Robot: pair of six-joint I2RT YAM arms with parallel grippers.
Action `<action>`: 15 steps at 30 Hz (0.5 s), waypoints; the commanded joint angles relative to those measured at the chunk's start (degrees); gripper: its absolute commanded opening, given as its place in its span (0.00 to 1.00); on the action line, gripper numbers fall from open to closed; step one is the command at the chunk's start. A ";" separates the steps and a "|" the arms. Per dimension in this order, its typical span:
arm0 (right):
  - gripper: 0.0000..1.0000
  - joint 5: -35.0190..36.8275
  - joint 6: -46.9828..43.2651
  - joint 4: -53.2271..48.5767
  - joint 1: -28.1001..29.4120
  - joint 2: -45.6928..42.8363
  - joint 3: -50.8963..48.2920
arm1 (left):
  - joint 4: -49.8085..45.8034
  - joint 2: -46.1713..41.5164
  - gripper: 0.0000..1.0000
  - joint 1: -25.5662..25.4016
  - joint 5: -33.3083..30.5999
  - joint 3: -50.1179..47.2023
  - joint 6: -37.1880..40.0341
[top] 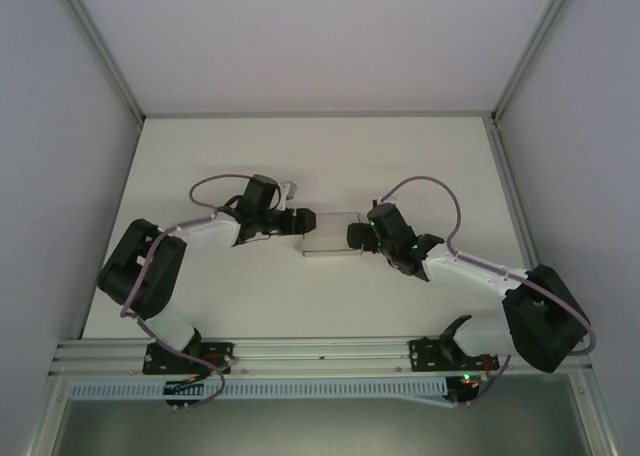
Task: Assemble paper box
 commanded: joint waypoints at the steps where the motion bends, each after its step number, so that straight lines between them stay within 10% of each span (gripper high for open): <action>1: 0.75 -3.19 3.22 5.47 -0.44 1.06 -3.99 | 2.96 1.08 0.69 0.01 2.74 -2.64 -0.92; 10: 0.58 -5.60 6.73 11.08 -0.38 2.06 -8.99 | 9.71 2.88 0.58 -0.04 5.94 -6.02 -3.55; 15: 0.67 -4.11 5.63 8.50 -0.41 -0.33 -7.10 | 12.59 4.63 0.37 0.24 7.59 -6.54 -4.24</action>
